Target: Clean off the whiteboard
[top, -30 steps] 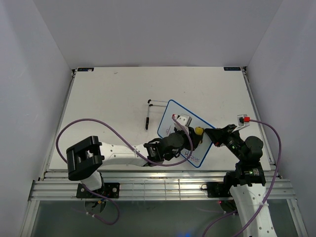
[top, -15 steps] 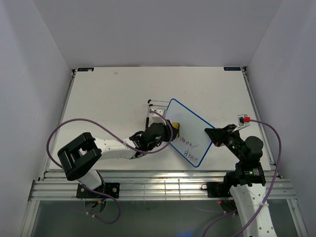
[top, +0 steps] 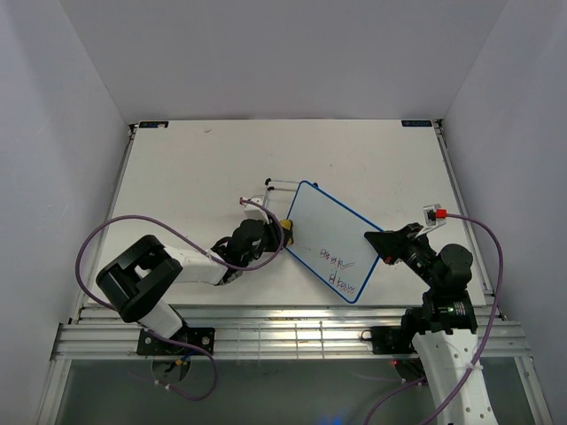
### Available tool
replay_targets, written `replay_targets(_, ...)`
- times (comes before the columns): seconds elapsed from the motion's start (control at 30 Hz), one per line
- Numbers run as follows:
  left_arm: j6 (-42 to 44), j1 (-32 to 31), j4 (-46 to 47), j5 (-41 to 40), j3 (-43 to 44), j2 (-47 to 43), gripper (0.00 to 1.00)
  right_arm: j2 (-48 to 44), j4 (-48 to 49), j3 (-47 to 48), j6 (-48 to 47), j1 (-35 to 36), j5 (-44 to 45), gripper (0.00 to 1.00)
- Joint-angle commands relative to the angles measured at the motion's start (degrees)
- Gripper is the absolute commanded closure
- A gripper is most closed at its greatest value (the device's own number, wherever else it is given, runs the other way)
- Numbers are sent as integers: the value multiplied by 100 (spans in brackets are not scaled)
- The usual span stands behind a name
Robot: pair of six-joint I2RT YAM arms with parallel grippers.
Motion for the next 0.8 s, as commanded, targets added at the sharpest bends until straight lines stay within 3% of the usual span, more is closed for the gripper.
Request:
replay_targets(0.0,262,86,491,187,-163,-112,100,-88,1163,591,905,173,-1103,92)
replay_targets(0.3,288,69,1282,794,-304,-94,100,-18,1269,600,1098,190,-1174,92)
replay_targets(0.77,376,-1732,1722,30,-225,29,100,17,1023,574,1310,190,-901,92)
